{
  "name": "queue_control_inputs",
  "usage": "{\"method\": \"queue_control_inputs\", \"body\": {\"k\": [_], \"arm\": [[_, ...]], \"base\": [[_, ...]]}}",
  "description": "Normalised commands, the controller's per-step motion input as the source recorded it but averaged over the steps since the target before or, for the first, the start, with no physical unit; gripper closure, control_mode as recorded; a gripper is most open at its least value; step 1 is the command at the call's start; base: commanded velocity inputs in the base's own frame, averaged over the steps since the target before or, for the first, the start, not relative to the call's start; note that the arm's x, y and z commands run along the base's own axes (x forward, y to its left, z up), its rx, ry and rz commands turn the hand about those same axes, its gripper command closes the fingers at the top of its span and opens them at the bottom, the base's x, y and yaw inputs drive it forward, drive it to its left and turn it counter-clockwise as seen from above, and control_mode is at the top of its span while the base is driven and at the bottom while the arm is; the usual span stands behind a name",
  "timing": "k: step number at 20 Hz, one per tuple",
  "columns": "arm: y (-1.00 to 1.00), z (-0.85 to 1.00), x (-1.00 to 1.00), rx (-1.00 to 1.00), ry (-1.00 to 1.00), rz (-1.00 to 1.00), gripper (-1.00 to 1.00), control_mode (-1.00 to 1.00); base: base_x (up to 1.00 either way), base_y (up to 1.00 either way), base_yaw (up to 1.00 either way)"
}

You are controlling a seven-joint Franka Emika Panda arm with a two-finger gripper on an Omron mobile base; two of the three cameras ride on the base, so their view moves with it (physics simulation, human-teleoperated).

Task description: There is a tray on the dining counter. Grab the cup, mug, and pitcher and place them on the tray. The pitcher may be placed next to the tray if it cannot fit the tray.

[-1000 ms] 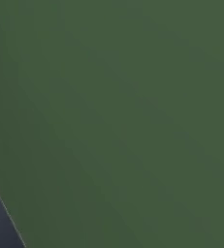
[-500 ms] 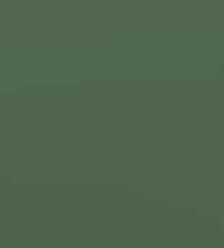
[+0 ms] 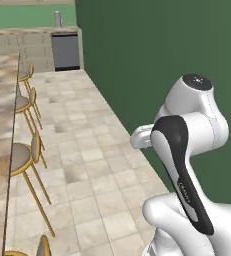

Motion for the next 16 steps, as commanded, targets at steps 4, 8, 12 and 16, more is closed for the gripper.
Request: {"method": "queue_control_inputs", "body": {"k": [4,8,12,16], "arm": [[0.0,0.0,0.0,0.0,0.0,0.0,-1.0,1.0],[0.0,0.0,0.0,0.0,0.0,0.0,-1.0,1.0],[0.0,0.0,0.0,0.0,0.0,0.0,-1.0,1.0],[0.0,0.0,0.0,0.0,0.0,0.0,-1.0,1.0]], "base": [[0.39,0.09,-0.72],[0.88,0.44,-0.39],[0.99,0.38,-0.06],[0.81,0.21,0.11]]}}
